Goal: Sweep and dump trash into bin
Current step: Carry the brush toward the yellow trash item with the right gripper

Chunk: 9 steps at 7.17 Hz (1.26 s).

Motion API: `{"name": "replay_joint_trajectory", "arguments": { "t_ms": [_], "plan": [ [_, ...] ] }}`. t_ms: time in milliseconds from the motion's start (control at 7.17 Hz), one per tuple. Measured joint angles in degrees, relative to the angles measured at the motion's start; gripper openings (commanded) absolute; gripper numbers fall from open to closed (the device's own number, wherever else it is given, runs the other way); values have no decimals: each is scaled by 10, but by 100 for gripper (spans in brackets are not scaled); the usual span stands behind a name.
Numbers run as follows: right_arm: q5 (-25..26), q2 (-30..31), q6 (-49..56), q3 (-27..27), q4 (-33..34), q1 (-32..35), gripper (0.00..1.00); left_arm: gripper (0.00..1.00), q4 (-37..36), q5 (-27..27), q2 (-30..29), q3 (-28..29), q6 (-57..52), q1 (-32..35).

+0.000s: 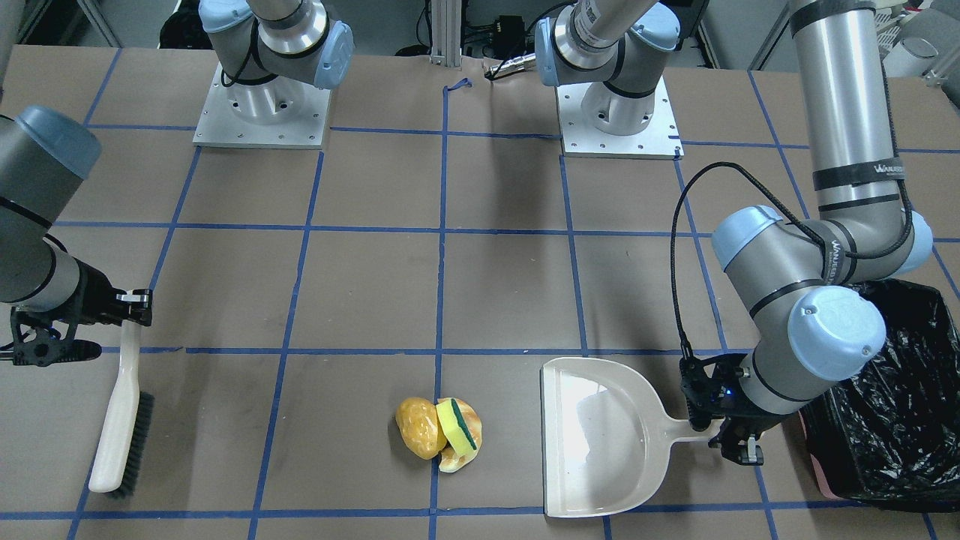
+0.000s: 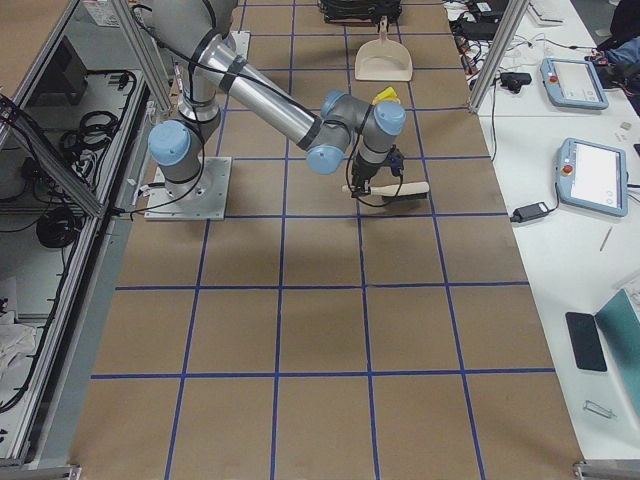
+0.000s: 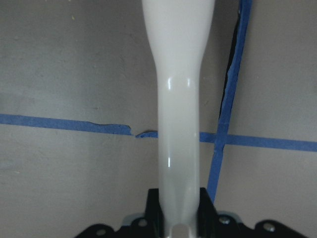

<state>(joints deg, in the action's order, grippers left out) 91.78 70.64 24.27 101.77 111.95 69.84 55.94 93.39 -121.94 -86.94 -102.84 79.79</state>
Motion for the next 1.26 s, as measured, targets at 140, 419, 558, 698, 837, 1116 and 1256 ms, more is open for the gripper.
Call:
{"name": "replay_joint_trajectory", "arguments": {
  "t_ms": [140, 419, 558, 698, 837, 1116, 1256],
  "plan": [
    [-11, 1, -28, -2, 0, 12, 0, 1, 1, 2, 0, 6, 14, 11],
    [-18, 1, -100, -2, 3, 65, 0, 1, 5, 7, -2, 13, 38, 24],
    [-19, -1, -145, -4, 5, 101, 0, 0, 8, 8, -2, 14, 42, 25],
    [-25, -2, -194, -8, 6, 138, 0, 1, 10, 9, -3, 13, 43, 25],
    [-39, -4, -245, -16, 5, 170, 0, 1, 12, 9, -3, 12, 44, 26],
    [-60, -8, -321, -24, 5, 226, 0, 1, 15, 22, -3, 10, 44, 28],
    [-72, -12, -355, -25, 5, 252, 0, 1, 15, 29, -3, 9, 45, 30]
  ]
}}
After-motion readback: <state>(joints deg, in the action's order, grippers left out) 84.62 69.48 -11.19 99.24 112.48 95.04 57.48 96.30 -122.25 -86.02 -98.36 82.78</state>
